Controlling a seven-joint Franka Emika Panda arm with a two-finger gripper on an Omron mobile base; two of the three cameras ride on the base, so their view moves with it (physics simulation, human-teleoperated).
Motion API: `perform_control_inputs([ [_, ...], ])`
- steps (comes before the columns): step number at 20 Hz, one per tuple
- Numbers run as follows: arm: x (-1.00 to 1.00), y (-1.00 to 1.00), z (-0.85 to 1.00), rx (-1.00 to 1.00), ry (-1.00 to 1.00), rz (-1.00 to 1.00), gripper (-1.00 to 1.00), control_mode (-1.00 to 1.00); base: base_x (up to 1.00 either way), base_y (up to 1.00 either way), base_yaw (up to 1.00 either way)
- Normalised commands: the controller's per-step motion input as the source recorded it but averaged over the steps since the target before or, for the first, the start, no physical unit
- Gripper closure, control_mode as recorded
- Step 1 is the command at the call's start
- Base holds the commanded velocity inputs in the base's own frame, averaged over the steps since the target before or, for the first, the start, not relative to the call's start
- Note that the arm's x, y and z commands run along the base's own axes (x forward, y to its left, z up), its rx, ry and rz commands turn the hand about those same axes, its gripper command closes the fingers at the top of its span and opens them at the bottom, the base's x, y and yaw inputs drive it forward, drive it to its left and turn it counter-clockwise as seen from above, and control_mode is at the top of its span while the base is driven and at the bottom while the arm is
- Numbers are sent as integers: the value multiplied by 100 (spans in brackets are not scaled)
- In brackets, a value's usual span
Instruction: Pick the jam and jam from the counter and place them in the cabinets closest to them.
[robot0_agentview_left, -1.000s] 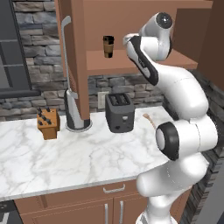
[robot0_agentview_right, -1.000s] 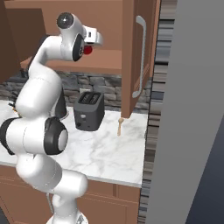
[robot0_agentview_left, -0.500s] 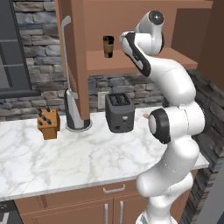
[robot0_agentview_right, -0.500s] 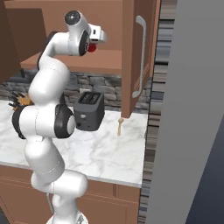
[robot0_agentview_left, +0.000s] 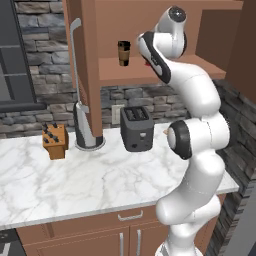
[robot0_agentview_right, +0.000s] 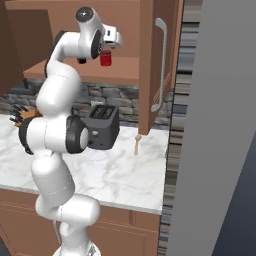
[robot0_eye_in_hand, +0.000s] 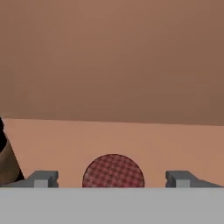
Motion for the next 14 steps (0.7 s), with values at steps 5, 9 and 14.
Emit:
perform_control_inputs([
  [5, -83, -1, 1, -3, 0, 6, -100, -100, 0, 0, 0],
  [9, -100, 0, 0, -5, -1, 7, -100, -100, 0, 0, 0],
  [14, -100, -5, -8, -3, -1, 1, -100, -100, 0, 0, 0],
])
